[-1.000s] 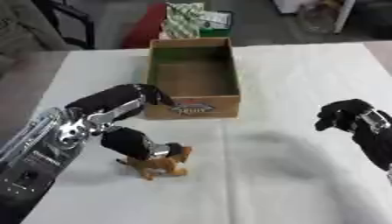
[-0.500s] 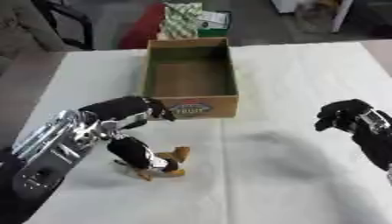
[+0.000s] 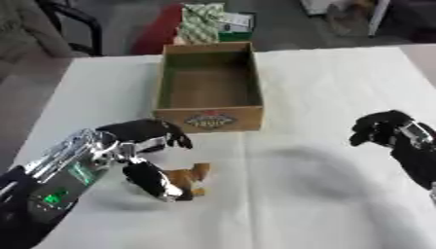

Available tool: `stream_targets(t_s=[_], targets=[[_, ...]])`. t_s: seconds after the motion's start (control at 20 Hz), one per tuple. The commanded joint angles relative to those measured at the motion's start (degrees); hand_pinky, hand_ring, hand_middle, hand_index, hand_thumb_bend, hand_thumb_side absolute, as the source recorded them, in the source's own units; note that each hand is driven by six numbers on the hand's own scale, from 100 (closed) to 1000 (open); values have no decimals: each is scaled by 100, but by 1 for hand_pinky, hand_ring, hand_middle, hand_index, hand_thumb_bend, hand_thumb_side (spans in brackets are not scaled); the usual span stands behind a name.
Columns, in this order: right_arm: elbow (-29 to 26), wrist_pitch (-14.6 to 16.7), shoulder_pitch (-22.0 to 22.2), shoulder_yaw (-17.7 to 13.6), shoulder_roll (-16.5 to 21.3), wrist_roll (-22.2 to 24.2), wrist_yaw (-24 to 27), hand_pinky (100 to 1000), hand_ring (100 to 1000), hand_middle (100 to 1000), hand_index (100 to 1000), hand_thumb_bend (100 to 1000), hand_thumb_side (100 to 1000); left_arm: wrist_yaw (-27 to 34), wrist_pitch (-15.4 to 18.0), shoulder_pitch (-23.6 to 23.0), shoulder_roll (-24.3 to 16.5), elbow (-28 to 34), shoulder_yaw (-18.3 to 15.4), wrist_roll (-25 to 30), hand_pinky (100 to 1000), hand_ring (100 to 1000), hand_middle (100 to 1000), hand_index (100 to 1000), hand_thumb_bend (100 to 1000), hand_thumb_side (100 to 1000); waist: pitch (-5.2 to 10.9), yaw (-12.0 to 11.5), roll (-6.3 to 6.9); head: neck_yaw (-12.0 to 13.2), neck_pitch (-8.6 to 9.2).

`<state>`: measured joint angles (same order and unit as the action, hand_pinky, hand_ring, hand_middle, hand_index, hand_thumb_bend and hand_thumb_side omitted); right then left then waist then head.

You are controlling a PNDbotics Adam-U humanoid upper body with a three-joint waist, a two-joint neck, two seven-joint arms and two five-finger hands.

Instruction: Pick up objects on the table and place them in the box.

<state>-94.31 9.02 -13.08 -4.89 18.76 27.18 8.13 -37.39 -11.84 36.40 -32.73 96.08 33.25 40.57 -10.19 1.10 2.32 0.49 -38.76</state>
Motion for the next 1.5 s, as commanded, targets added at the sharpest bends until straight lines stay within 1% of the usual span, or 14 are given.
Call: stream_targets(t_s=[0.05, 0.3, 0.35, 0.85, 0.95, 1.1, 1.15, 1.2, 1.25, 1.3, 1.35, 1.4, 1.45, 1.5], targets=[[-56, -9, -46, -1, 79, -7, -29, 623, 610, 608, 717, 100, 936, -90, 64, 95, -33, -68, -5, 40, 750, 793, 765, 854, 579, 502, 94, 7, -10, 3, -14], [-54, -7, -45, -1, 79, -6, -32, 623, 610, 608, 717, 100, 936, -167, 136, 93, -7, -168, 13, 22, 750, 792, 764, 854, 579, 501, 92, 9, -11, 5, -17], [-54, -8, -45, -2, 79, -6, -32, 623, 610, 607, 717, 100, 938, -174, 144, 89, -10, -182, 20, 23, 738, 759, 735, 843, 582, 473, 91, 9, -10, 4, -18], [-50, -13, -32, -10, 75, -8, -36, 623, 609, 607, 716, 100, 938, -476, 277, 17, -21, -370, 80, 68, 717, 721, 694, 821, 560, 413, 93, 9, -7, -8, -33], [-50, -12, -33, -13, 76, -10, -36, 623, 609, 607, 716, 100, 937, -488, 278, 9, -25, -394, 79, 74, 686, 664, 636, 798, 526, 347, 94, 7, -10, -11, -36], [-47, -11, -30, -15, 76, -8, -37, 623, 609, 607, 716, 100, 937, -490, 290, -8, -29, -426, 78, 115, 669, 638, 612, 786, 502, 312, 94, 4, -10, -13, -36], [-47, -10, -30, -15, 76, -7, -37, 624, 609, 607, 716, 100, 937, -487, 295, -14, -30, -434, 78, 131, 648, 615, 591, 771, 469, 263, 94, 3, -10, -15, -37], [-47, -10, -30, -15, 75, -6, -36, 624, 609, 607, 716, 100, 937, -483, 298, -17, -31, -440, 75, 140, 648, 615, 591, 771, 469, 263, 94, 2, -11, -18, -38], [-46, -10, -29, -16, 75, -5, -36, 624, 609, 607, 717, 100, 937, -480, 296, -21, -31, -444, 69, 142, 621, 587, 560, 741, 416, 238, 94, 1, -11, -20, -38], [-46, -10, -29, -16, 74, -3, -36, 624, 609, 607, 717, 100, 937, -478, 289, -24, -31, -445, 61, 135, 621, 587, 560, 741, 404, 238, 94, 0, -12, -20, -37], [-45, -10, -28, -17, 75, -2, -37, 624, 609, 607, 717, 100, 938, -476, 276, -27, -29, -447, 52, 120, 594, 561, 534, 718, 337, 236, 94, -1, -13, -21, -38], [-43, -10, -26, -17, 74, -2, -38, 624, 609, 607, 717, 100, 938, -471, 261, -30, -25, -447, 46, 100, 587, 554, 527, 712, 321, 236, 94, -2, -14, -21, -39], [-43, -9, -26, -18, 74, 0, -39, 624, 609, 607, 717, 100, 938, -462, 243, -33, -21, -446, 40, 75, 556, 526, 499, 685, 241, 237, 94, -3, -15, -23, -39], [-43, -8, -27, -18, 74, 1, -40, 624, 609, 607, 717, 100, 937, -450, 223, -35, -16, -446, 37, 46, 550, 520, 493, 679, 227, 237, 94, -3, -16, -24, -38]])
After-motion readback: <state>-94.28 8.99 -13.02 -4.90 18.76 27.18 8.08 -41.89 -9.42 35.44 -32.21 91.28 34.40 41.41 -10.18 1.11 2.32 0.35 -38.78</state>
